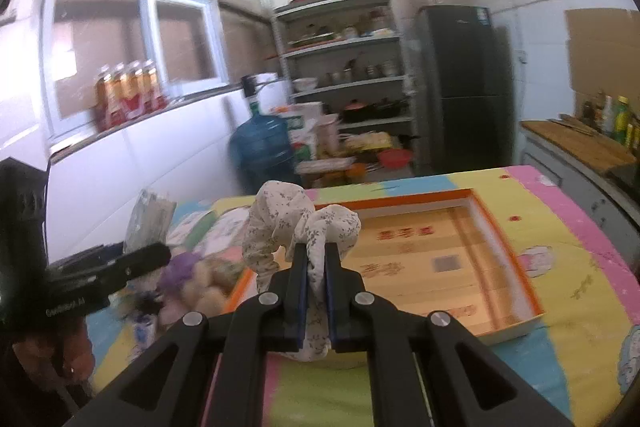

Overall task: Organize soft objects
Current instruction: 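Carry both items into the orange box and open both tools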

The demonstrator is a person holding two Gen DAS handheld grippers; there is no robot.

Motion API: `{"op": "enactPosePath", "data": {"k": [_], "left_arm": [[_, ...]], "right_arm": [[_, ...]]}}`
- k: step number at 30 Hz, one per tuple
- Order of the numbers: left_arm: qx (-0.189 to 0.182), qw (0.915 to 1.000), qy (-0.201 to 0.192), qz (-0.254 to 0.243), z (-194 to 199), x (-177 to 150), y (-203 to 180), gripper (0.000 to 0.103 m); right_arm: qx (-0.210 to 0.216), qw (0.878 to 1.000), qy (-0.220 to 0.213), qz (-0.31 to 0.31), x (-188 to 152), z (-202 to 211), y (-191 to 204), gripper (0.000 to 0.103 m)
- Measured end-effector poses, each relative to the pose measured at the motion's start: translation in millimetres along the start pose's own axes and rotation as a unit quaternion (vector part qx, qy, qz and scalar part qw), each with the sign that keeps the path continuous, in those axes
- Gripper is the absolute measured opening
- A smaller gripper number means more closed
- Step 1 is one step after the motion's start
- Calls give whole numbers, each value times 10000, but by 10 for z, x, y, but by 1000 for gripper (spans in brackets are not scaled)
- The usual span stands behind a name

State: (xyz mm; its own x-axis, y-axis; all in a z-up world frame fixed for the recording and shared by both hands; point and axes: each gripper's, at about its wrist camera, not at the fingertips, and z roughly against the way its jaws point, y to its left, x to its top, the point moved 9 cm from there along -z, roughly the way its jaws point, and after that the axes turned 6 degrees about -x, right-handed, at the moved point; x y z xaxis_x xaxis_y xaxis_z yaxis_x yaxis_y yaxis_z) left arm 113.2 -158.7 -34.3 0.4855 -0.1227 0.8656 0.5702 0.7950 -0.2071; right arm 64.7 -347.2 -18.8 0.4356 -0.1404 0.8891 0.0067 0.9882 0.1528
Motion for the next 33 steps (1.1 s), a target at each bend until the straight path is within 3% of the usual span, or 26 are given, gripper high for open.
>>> {"op": "enactPosePath", "data": {"k": [8, 15, 26, 33], "left_arm": [[47, 9994, 334, 76, -668, 7, -169, 51], [127, 9972, 703, 214, -1122, -165, -184, 51], [297, 9910, 1251, 362, -1573, -404, -167, 51], [378, 9908, 1274, 243, -1600, -423, -219, 51]], "right_arm": [[-236, 9984, 103, -506, -35, -223, -617, 8], [-368, 9958, 351, -763, -167, -447, -901, 8], [-402, 9923, 793, -857, -276, -756, -996, 8], [-472, 9905, 991, -828, -347, -892, -1009, 9]]}}
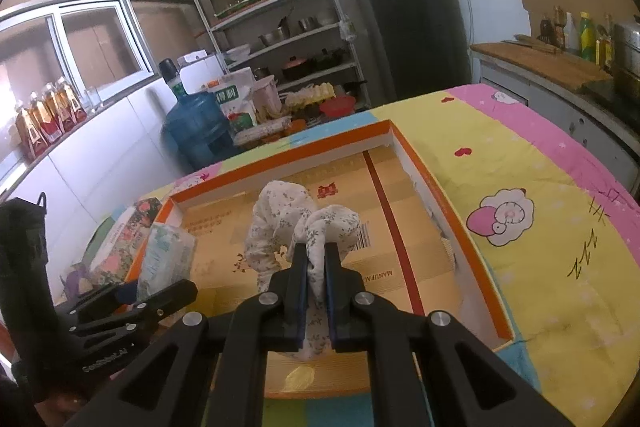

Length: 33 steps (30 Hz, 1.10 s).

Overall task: Organize soft objects
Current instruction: 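Carry both items into the orange box and open both tools, then move both tools back over the pile of soft items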

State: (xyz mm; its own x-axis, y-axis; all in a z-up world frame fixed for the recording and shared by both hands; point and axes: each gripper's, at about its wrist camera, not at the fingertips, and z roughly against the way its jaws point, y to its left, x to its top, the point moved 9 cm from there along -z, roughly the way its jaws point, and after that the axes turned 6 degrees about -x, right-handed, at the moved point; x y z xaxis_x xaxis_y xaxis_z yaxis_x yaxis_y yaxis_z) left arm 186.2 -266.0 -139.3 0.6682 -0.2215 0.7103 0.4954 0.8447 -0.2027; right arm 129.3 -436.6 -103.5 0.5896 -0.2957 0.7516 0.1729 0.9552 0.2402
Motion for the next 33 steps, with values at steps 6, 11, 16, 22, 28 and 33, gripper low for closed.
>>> {"op": "enactPosePath", "data": {"k": [6, 11, 16, 22, 28, 33], "left_arm": [[-28, 10000, -87, -3, 32, 33, -15, 55], [25, 9995, -285, -121, 129, 72, -54, 67], [45, 9991, -382, -180, 224, 96, -41, 70], [96, 9980, -548, -304, 411, 124, -69, 70], [343, 9960, -701, -438, 666, 116, -6, 70], [673, 9933, -882, -327, 954, 78, 210, 70]], "right_arm": [[-134, 9999, 50, 33, -34, -23, -12, 12], [-270, 9996, -25, 95, -22, 6, -25, 37], [-348, 9992, -97, 140, -12, 53, -34, 43], [-407, 9988, -228, 157, 12, 155, -15, 43], [-319, 9985, -381, 245, 59, 305, 158, 43], [-143, 9982, -437, 397, 59, 396, 405, 43]]}}
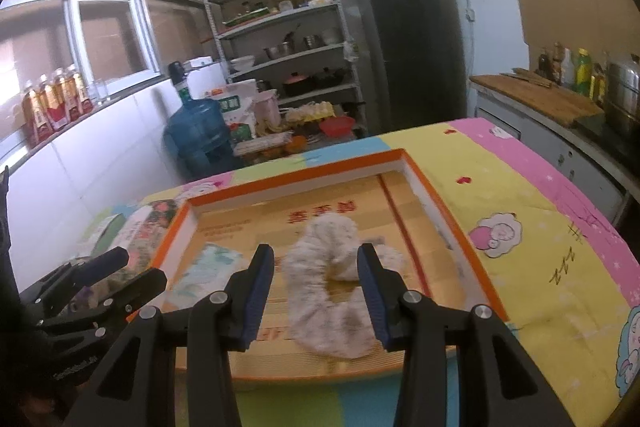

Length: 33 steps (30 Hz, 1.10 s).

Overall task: Organize soft objects
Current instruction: 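Move both tools back over the pile of soft items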

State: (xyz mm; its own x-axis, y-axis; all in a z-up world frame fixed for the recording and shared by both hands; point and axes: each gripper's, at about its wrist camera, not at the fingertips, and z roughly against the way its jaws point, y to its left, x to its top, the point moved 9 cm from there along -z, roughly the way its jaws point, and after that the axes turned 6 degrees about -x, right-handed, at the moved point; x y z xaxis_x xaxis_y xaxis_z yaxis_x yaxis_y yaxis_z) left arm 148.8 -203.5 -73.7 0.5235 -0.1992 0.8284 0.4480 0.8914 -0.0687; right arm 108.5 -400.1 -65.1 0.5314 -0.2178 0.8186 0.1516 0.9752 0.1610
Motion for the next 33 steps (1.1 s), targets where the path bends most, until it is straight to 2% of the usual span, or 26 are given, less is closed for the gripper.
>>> {"op": "enactPosePath", "data": {"k": [15, 33], "left_arm": [[699, 9950, -205, 677, 647, -212, 947, 70], [1166, 9856, -303, 1186, 1080, -535, 1710, 70]], "right_arm": [[595, 9963, 50, 611, -143, 179, 985, 43], [1085, 9856, 284, 1263, -440, 295, 1974, 43]]}}
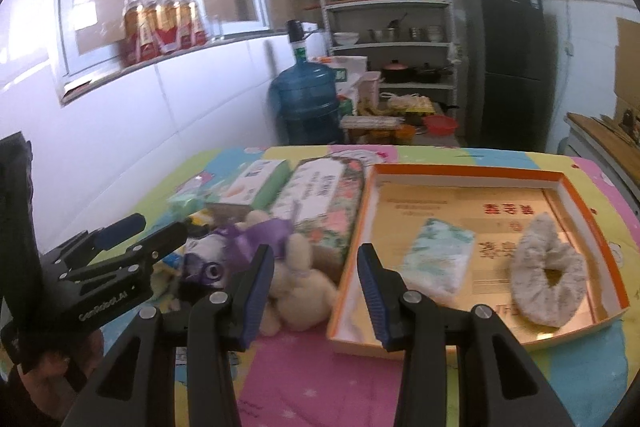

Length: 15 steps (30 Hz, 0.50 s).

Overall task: Organize soft objects
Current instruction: 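Move both tools back over the pile of soft items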

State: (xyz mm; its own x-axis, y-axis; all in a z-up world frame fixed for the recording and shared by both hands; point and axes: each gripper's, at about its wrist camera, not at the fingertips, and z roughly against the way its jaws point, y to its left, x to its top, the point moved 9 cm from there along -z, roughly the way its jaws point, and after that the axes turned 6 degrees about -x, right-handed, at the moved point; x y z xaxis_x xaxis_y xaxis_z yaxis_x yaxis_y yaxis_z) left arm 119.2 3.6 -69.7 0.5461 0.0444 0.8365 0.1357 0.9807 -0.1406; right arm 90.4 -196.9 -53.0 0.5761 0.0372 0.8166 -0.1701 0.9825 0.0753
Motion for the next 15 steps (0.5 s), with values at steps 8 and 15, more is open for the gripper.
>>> {"op": "enactPosePath", "data": {"k": [8, 15], "left_arm": [[210, 9996, 3, 180, 60, -95, 334, 70], [461, 9977, 55, 502, 137, -273, 755, 70]], "right_arm": [[288, 9993, 173, 143, -118, -105, 356, 43], [631, 9971, 375, 183, -269, -208, 656, 43]]}}
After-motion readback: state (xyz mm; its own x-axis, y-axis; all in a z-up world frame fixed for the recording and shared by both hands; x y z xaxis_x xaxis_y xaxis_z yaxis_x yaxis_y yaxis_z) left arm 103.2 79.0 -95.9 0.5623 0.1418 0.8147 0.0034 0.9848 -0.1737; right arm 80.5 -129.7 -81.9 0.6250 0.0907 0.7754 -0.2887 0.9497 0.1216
